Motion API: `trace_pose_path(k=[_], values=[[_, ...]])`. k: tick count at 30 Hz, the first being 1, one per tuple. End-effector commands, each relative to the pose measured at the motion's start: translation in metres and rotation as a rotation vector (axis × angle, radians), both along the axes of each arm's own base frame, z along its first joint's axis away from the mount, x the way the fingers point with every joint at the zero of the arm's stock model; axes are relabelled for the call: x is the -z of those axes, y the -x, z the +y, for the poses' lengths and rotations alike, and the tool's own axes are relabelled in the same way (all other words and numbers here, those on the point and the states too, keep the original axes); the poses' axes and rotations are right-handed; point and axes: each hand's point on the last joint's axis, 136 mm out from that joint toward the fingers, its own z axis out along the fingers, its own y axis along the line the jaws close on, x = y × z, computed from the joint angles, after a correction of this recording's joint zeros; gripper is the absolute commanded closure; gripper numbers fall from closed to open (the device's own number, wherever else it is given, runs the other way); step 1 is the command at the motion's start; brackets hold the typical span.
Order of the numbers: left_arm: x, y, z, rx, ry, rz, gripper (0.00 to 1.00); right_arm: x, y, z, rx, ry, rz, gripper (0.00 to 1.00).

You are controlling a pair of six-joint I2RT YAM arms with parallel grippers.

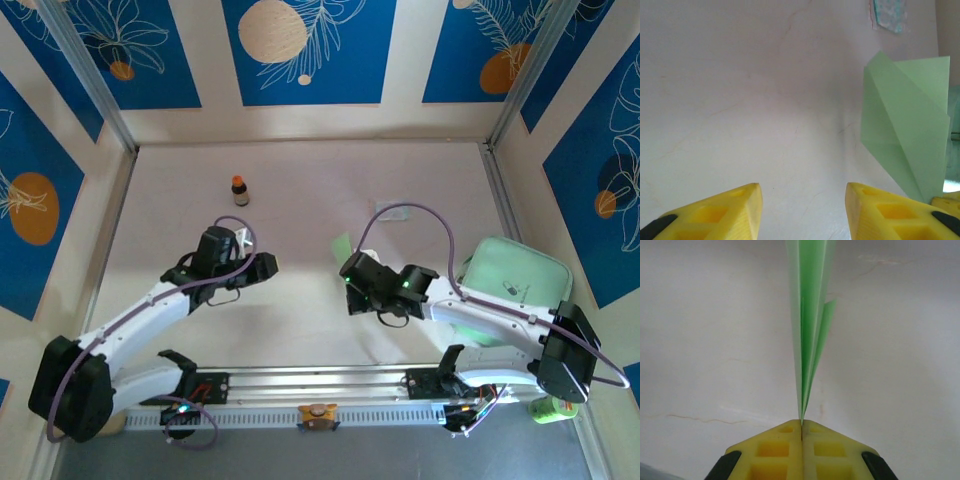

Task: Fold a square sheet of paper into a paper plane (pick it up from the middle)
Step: Turn over the paper at the center of the table.

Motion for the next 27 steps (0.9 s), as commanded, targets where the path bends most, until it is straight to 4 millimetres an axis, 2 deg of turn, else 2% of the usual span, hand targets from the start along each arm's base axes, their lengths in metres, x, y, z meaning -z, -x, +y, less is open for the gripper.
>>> trace_pose_path(k=[1, 6, 11, 14, 18, 22, 25, 27], values=[[-0.007, -0.001, 0.010, -0.019, -0.059, -0.034, 0.52, -0.007, -0.006, -0.027, 0.012, 0.197, -0.076, 0.96], [-0.012, -0.002, 0.030, -0.091, -0.133, -0.067, 0.49, -0.007, -0.011, -0.033, -0.001, 0.377, -0.121, 0.96], [-0.013, 0.000, 0.057, -0.206, -0.194, -0.088, 0.46, 0.009, -0.009, -0.024, -0.050, 0.560, -0.117, 0.95], [-0.015, 0.003, 0.070, -0.255, -0.222, -0.103, 0.45, 0.033, 0.002, -0.005, -0.123, 0.626, -0.059, 0.95], [-0.019, 0.006, 0.085, -0.310, -0.260, -0.123, 0.40, 0.057, 0.021, 0.033, -0.213, 0.583, 0.004, 0.94], [-0.017, 0.007, 0.085, -0.307, -0.251, -0.121, 0.37, 0.064, 0.033, 0.064, -0.229, 0.443, 0.054, 0.83], [-0.013, 0.006, 0.077, -0.288, -0.223, -0.101, 0.36, 0.055, 0.029, 0.069, -0.178, 0.351, 0.044, 0.60], [-0.008, 0.004, 0.070, -0.274, -0.197, -0.081, 0.38, 0.050, 0.028, 0.073, -0.168, 0.253, 0.051, 0.53]])
